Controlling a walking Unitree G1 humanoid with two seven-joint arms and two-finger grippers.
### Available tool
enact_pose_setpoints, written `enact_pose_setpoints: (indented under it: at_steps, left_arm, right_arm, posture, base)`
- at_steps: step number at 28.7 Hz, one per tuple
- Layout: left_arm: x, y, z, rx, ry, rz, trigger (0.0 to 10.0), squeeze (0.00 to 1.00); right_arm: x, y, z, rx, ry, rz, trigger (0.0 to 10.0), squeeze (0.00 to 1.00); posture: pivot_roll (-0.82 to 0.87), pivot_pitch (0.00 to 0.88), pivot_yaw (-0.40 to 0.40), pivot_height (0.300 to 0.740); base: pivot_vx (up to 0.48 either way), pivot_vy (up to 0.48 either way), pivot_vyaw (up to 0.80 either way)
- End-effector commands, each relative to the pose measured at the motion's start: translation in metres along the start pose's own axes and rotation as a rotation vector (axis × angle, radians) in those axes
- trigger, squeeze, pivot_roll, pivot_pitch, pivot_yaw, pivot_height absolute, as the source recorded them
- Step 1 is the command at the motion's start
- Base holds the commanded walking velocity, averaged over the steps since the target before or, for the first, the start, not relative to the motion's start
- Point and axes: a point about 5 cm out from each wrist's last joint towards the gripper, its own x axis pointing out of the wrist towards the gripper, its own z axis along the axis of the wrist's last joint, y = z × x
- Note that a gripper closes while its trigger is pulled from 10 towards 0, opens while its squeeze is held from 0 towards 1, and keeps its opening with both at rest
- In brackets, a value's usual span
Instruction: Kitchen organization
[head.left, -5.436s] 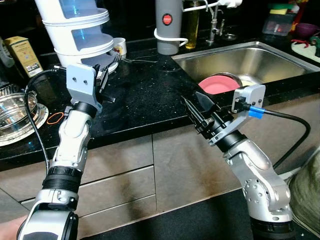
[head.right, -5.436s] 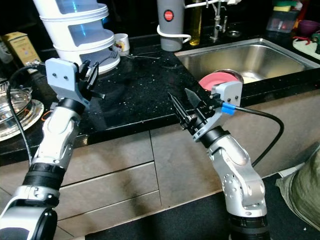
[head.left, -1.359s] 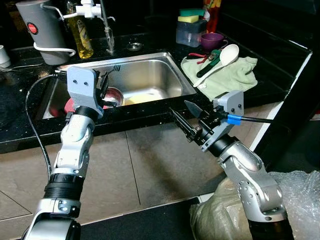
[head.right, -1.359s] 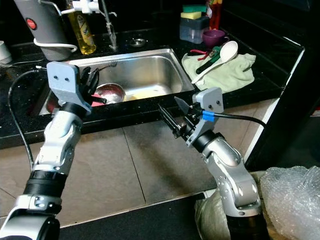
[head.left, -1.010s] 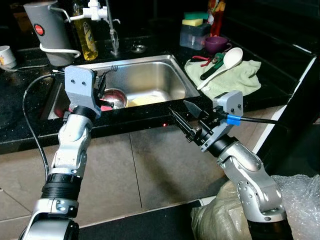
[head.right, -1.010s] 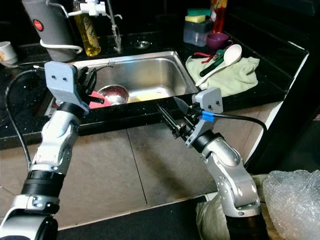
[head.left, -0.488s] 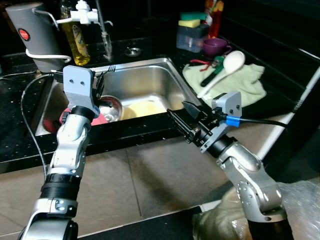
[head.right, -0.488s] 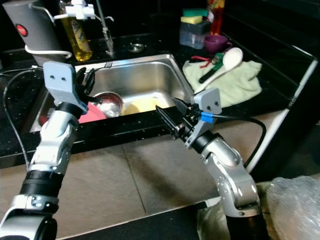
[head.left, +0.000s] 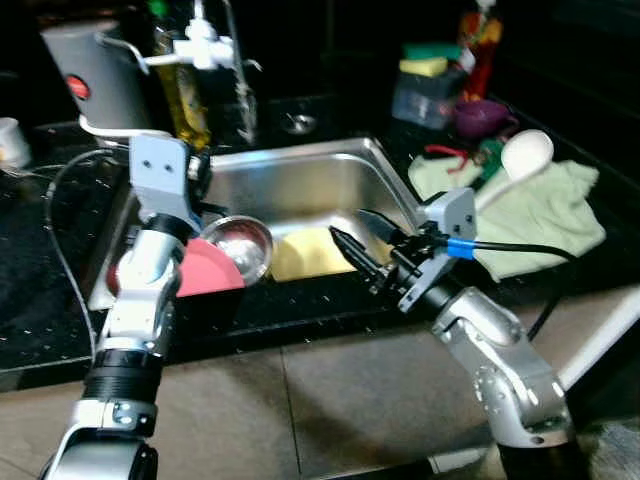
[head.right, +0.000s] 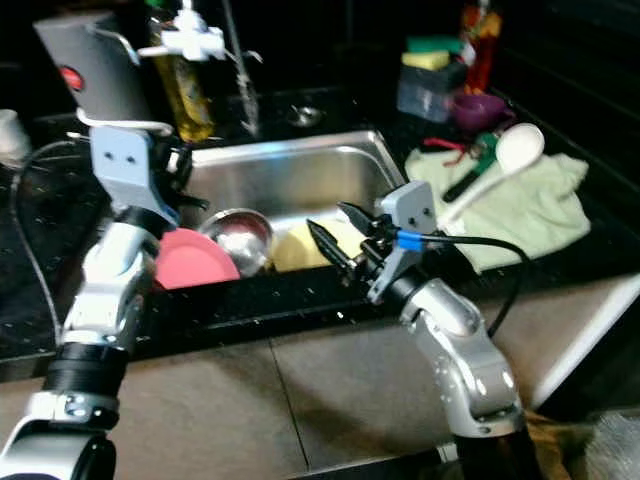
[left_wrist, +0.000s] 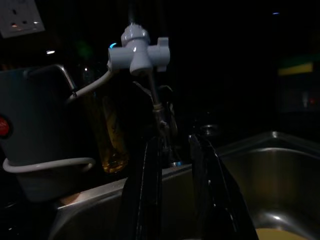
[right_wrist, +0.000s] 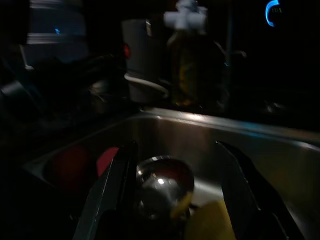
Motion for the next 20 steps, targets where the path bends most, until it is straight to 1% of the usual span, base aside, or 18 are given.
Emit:
enact_pose_setpoints:
  at_steps: [1, 3, 6, 7, 8, 9, 10, 11, 12, 14, 16, 19, 20]
  left_arm:
    - [-0.002, -0.003, -0.009, -0.022, 0.053, -0.037, 10.0, 0.00]
    - [-0.003, -0.007, -0.015, -0.037, 0.090, -0.066, 10.0, 0.00]
    - [-0.005, -0.009, -0.030, -0.070, 0.193, -0.088, 10.0, 0.00]
    - [-0.007, -0.012, -0.038, -0.090, 0.251, -0.112, 10.0, 0.00]
    - [-0.011, -0.016, -0.048, -0.111, 0.319, -0.159, 10.0, 0.00]
    - [-0.013, -0.018, -0.051, -0.114, 0.336, -0.178, 10.0, 0.00]
    - [-0.013, -0.018, -0.051, -0.114, 0.336, -0.178, 10.0, 0.00]
    - [-0.015, -0.020, -0.053, -0.110, 0.351, -0.204, 10.0, 0.00]
    - [-0.016, -0.024, -0.051, -0.107, 0.344, -0.252, 10.0, 0.00]
    - [-0.016, -0.026, -0.050, -0.112, 0.339, -0.271, 10.0, 0.00]
    - [-0.016, -0.027, -0.048, -0.119, 0.333, -0.288, 10.0, 0.00]
    - [-0.015, -0.026, -0.048, -0.117, 0.339, -0.296, 10.0, 0.00]
    - [-0.015, -0.025, -0.048, -0.119, 0.341, -0.295, 10.0, 0.00]
  right_arm:
    - [0.001, 0.004, -0.004, 0.012, 0.015, 0.022, 10.0, 0.00]
    - [0.001, 0.005, -0.004, 0.011, 0.019, 0.025, 10.0, 0.00]
    - [0.000, 0.005, -0.006, 0.006, 0.036, 0.036, 10.0, 0.00]
    - [-0.001, 0.005, -0.007, -0.001, 0.047, 0.046, 10.0, 0.00]
    - [-0.002, 0.007, -0.008, -0.009, 0.063, 0.067, 10.0, 0.00]
    - [-0.002, 0.008, -0.009, -0.011, 0.068, 0.076, 10.0, 0.00]
    - [-0.002, 0.008, -0.009, -0.011, 0.068, 0.076, 10.0, 0.00]
    - [-0.003, 0.008, -0.009, -0.010, 0.072, 0.086, 10.0, 0.00]
    - [-0.005, 0.011, -0.007, 0.000, 0.069, 0.114, 10.0, 0.00]
    - [-0.005, 0.012, -0.006, 0.006, 0.067, 0.128, 10.0, 0.00]
    - [-0.007, 0.018, -0.005, 0.029, 0.063, 0.180, 10.0, 0.00]
    - [-0.011, 0.029, -0.008, 0.036, 0.104, 0.280, 10.0, 0.00]
    - [-0.011, 0.031, -0.009, 0.038, 0.111, 0.292, 10.0, 0.00]
  posture:
    - [-0.13, 0.000, 0.044, 0.740]
    - [-0.13, 0.000, 0.045, 0.740]
    - [-0.13, 0.000, 0.047, 0.740]
    - [-0.13, 0.000, 0.047, 0.740]
    - [-0.13, 0.000, 0.047, 0.740]
    - [-0.13, 0.000, 0.047, 0.740]
    - [-0.13, 0.000, 0.047, 0.740]
    - [-0.13, 0.000, 0.047, 0.740]
    - [-0.13, 0.000, 0.049, 0.740]
    - [-0.13, 0.000, 0.048, 0.740]
    - [-0.13, 0.000, 0.048, 0.740]
    - [-0.13, 0.000, 0.048, 0.740]
    - [-0.13, 0.000, 0.048, 0.740]
  base:
    - [0.000, 0.000, 0.00]
    - [0.000, 0.000, 0.00]
    - [0.000, 0.000, 0.00]
    - [0.000, 0.000, 0.00]
    - [0.000, 0.000, 0.00]
    - [0.000, 0.000, 0.00]
    - [0.000, 0.000, 0.00]
    - [0.000, 0.000, 0.00]
    - [0.000, 0.000, 0.00]
    - [0.000, 0.000, 0.00]
    - [0.000, 0.000, 0.00]
    - [0.000, 0.000, 0.00]
    - [0.000, 0.000, 0.00]
